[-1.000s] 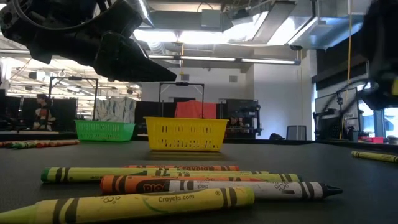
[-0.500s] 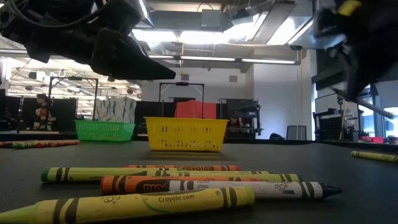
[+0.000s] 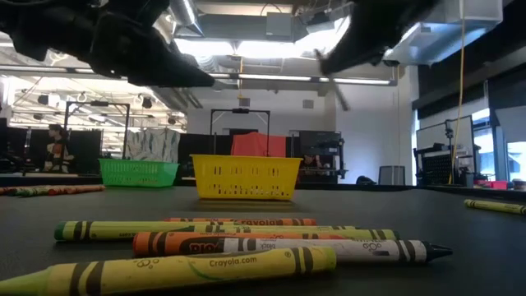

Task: Sort crayons
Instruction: Put the black crayon into the yellow bin

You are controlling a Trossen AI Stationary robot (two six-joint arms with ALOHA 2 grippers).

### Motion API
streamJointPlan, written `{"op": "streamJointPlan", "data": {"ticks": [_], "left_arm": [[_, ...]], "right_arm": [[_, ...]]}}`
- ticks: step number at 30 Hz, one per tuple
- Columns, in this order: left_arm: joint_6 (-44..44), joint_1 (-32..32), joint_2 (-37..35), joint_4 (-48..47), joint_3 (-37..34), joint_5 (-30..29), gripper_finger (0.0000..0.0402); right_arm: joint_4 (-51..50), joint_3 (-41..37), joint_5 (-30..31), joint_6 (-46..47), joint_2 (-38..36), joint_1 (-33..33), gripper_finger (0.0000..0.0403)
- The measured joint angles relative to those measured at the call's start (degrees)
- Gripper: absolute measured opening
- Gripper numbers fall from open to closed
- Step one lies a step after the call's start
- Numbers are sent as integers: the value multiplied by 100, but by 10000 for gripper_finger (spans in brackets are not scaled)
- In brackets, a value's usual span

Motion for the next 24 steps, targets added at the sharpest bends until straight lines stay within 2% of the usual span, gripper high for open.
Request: {"op": "streamJointPlan", "data": {"ticks": [8,15,19,24], "left_arm": [[-102,2,22,-119,-2,0,115],[-257,2,24,-159,-2,10,115],[-255,2,25,-178,-2,103,115],[-258,0,26,-243,-2,103,115]], "right_arm": [[1213,7,-288,-636,389,-618,27],[2366,2,-465,-759,1265,-1096,28],[2655,7,-805,-753,1628,-1287,28],[2689,-1,-814,-752,1914,-1371,28]]}}
